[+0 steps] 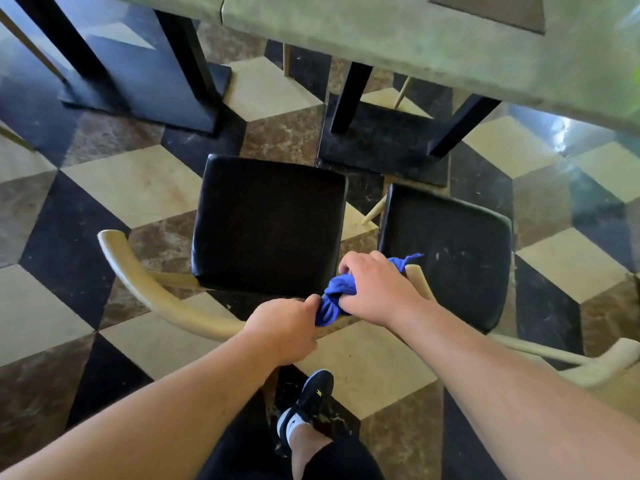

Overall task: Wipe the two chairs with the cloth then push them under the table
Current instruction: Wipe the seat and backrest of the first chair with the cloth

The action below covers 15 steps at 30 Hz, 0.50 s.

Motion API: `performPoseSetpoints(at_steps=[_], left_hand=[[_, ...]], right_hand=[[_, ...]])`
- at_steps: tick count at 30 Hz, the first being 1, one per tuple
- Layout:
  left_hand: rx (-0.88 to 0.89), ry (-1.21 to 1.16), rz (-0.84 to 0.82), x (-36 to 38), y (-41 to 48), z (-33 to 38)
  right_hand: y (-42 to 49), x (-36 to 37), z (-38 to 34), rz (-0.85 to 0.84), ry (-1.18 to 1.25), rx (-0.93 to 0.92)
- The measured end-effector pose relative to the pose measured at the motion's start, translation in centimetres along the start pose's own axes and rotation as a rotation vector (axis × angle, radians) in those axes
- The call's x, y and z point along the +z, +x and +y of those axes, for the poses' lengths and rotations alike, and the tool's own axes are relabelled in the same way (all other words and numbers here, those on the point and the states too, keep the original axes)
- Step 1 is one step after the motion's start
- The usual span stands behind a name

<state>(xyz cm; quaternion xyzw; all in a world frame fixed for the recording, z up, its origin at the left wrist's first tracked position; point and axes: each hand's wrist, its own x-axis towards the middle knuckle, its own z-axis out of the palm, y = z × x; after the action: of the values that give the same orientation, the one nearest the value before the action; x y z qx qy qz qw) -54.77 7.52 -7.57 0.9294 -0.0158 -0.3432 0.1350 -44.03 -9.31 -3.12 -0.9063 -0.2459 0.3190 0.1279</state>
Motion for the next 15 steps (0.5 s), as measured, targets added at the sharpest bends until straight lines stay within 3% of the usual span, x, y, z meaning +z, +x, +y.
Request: performPoseSetpoints(at_steps=[6, 9, 15], left_hand=[[-0.053, -0.028, -0.17, -1.7, -0.5, -4.2], [-0.067, -0.017, -0.267, -2.0, -0.5, -5.9], [-0.012, -0.018, -0.199, -0.8, -0.4, -6.9]], right_hand=[[4.6, -1.1, -3.8, -0.342, -0.176, 0.106], [6.9, -0.4, -5.0, -0.54, -0.132, 0.169], [11.7, 3.5, -5.0, -0.614, -0.268, 0.166]])
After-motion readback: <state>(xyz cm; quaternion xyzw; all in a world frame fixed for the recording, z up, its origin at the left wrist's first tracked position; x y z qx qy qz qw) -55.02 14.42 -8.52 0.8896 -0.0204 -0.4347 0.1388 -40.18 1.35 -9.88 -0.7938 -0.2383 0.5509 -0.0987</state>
